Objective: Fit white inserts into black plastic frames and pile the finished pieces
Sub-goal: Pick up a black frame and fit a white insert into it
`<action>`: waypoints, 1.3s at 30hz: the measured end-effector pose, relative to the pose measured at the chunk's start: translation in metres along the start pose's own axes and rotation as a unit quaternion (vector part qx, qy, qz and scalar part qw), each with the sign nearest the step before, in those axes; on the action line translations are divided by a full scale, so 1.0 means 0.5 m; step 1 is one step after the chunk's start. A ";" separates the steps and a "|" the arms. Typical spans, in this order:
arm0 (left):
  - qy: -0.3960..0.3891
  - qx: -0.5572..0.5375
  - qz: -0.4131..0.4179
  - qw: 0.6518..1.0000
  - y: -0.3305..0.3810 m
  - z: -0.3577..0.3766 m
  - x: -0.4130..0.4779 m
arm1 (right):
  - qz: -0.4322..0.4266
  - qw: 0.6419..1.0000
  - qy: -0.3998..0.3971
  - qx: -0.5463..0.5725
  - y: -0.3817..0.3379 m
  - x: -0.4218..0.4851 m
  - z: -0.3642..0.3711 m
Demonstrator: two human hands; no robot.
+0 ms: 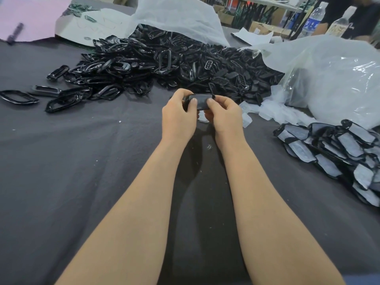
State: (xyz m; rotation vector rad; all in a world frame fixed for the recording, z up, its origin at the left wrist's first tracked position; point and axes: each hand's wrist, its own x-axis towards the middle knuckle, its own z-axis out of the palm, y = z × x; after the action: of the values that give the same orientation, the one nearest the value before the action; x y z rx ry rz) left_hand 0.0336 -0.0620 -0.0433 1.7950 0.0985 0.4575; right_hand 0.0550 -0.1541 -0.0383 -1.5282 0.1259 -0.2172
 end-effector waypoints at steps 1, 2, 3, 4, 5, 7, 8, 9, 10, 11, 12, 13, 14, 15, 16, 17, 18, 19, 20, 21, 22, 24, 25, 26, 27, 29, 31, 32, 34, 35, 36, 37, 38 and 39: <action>0.000 -0.001 -0.003 1.000 0.000 0.000 0.001 | 0.000 1.000 0.000 -0.001 0.000 0.000 0.001; 0.001 -0.002 -0.005 1.000 0.000 0.000 0.001 | -0.001 1.000 -0.001 -0.001 0.000 0.001 0.001; 0.001 -0.004 -0.007 1.000 0.001 0.000 0.001 | -0.002 1.000 -0.001 -0.002 0.001 0.000 0.001; 0.000 -0.007 -0.008 1.000 0.002 0.000 0.000 | -0.004 1.000 0.001 -0.005 0.001 0.000 0.002; -0.001 -0.010 -0.010 1.000 0.002 0.000 0.000 | -0.006 1.000 0.006 -0.010 0.000 0.000 0.003; -0.001 -0.017 -0.013 1.000 0.003 0.000 0.000 | -0.010 1.000 0.016 -0.017 0.000 -0.001 0.004; -0.001 -0.020 -0.014 1.000 0.003 0.000 0.000 | -0.010 1.000 0.018 -0.018 0.000 -0.002 0.005; -0.001 -0.022 -0.016 1.000 0.003 0.000 0.001 | -0.009 1.000 0.018 -0.019 0.000 -0.004 0.006; -0.001 -0.023 -0.016 1.000 0.003 -0.001 0.001 | -0.010 1.000 0.016 -0.022 0.000 -0.005 0.007; 0.000 -0.023 -0.018 1.000 0.003 -0.001 0.002 | -0.013 0.999 0.011 -0.030 0.000 -0.006 0.007; 0.001 -0.024 -0.019 1.000 0.004 -0.001 0.002 | -0.017 0.999 0.005 -0.039 0.001 -0.007 0.007; 0.003 -0.025 -0.020 0.999 0.004 -0.001 0.002 | -0.022 0.999 0.002 -0.047 0.001 -0.007 0.007; 0.004 -0.026 -0.021 0.999 0.004 0.000 0.003 | -0.021 0.999 0.000 -0.048 0.002 -0.006 0.007; 0.004 -0.028 -0.021 0.999 0.004 0.000 0.003 | -0.018 0.999 0.000 -0.044 0.002 -0.004 0.006; 0.004 -0.029 -0.020 0.999 0.004 0.000 0.003 | -0.012 0.999 -0.001 -0.036 0.003 -0.002 0.005; 0.003 -0.029 -0.018 0.999 0.004 0.001 0.002 | -0.008 1.000 -0.002 -0.028 0.003 -0.001 0.005; 0.003 -0.027 -0.015 1.000 0.003 0.001 0.002 | -0.004 1.000 -0.004 -0.017 0.003 -0.001 0.004; 0.003 -0.025 -0.013 1.000 0.003 0.001 0.002 | -0.002 1.000 -0.004 -0.009 0.002 -0.001 0.004; 0.002 -0.023 -0.012 1.000 0.004 0.001 0.001 | 0.000 1.000 -0.002 -0.003 0.002 -0.001 0.005; 0.000 -0.023 -0.011 1.000 0.004 0.001 0.001 | 0.000 1.000 -0.001 0.000 0.001 -0.002 0.006; -0.002 -0.022 -0.011 1.000 0.004 0.001 0.001 | 0.000 1.000 0.001 0.005 0.000 -0.002 0.006; -0.006 -0.024 -0.011 1.000 0.006 0.000 0.001 | 0.003 1.000 0.002 0.018 0.000 -0.004 0.007; -0.008 -0.025 -0.011 1.000 0.006 0.000 0.001 | 0.004 1.000 0.001 0.023 0.001 -0.003 0.007; -0.009 -0.026 -0.011 1.000 0.006 0.000 0.001 | 0.004 1.000 -0.001 0.025 0.002 -0.003 0.007; -0.011 -0.025 -0.010 1.000 0.006 0.000 0.000 | 0.001 1.000 -0.001 0.023 0.002 -0.004 0.006; -0.013 -0.025 -0.012 1.000 0.008 0.000 -0.001 | -0.008 1.000 0.001 0.017 0.002 -0.003 0.006; -0.012 -0.030 -0.013 0.999 0.009 0.001 -0.002 | -0.010 1.000 0.002 0.027 0.001 -0.004 0.005; -0.009 -0.031 -0.014 0.999 0.009 0.002 -0.002 | -0.009 0.999 0.001 0.036 0.000 -0.005 0.005; 0.002 -0.030 -0.013 0.999 0.007 0.003 -0.001 | -0.010 0.999 -0.003 0.046 -0.001 -0.007 0.004; 0.008 -0.027 -0.011 1.000 0.005 0.003 0.000 | -0.011 0.999 -0.007 0.045 -0.001 -0.007 0.004; 0.012 -0.025 -0.008 1.000 0.004 0.002 0.000 | -0.014 0.999 -0.011 0.041 -0.002 -0.008 0.005; 0.014 -0.026 -0.007 1.000 0.004 0.002 0.001 | -0.019 0.999 -0.017 0.036 -0.002 -0.008 0.006; 0.012 -0.032 -0.009 0.999 0.003 0.001 0.003 | -0.024 0.999 -0.026 0.032 -0.002 -0.008 0.007; 0.007 -0.042 -0.013 0.999 0.003 0.001 0.004 | -0.030 0.998 -0.038 0.029 -0.002 -0.009 0.008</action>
State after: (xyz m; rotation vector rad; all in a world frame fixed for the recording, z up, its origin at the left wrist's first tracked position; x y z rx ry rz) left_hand 0.0353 -0.0623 -0.0413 1.7057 0.1112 0.4503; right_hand 0.0513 -0.1491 -0.0374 -1.4815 0.0128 -0.2089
